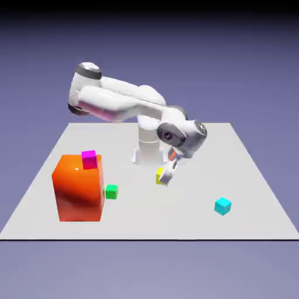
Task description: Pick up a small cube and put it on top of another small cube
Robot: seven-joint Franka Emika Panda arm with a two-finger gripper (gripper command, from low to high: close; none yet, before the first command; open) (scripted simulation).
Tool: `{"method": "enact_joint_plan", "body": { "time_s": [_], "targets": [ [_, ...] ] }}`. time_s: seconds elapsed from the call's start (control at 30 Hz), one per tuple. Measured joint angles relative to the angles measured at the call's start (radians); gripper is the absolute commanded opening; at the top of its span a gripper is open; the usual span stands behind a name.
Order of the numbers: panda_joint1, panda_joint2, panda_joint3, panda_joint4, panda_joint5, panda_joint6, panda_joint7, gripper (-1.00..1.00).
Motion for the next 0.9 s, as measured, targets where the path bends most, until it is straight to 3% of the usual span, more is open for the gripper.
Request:
{"method": "enact_joint_plan", "body": {
  "time_s": [0.57,0.63,0.77,0.8,0.9],
  "targets": [
    [-0.535,-0.587,0.261,0.514,0.452,0.034,-0.497,-1.0],
    [-0.543,-0.594,0.266,0.519,0.455,0.034,-0.505,-1.0],
    [-0.615,-0.66,0.217,0.39,0.455,0.208,-0.518,-1.0],
    [-0.627,-0.671,0.209,0.368,0.455,0.236,-0.52,1.0],
    [-0.609,-0.655,0.221,0.401,0.457,0.193,-0.517,1.0]
  ]
}}
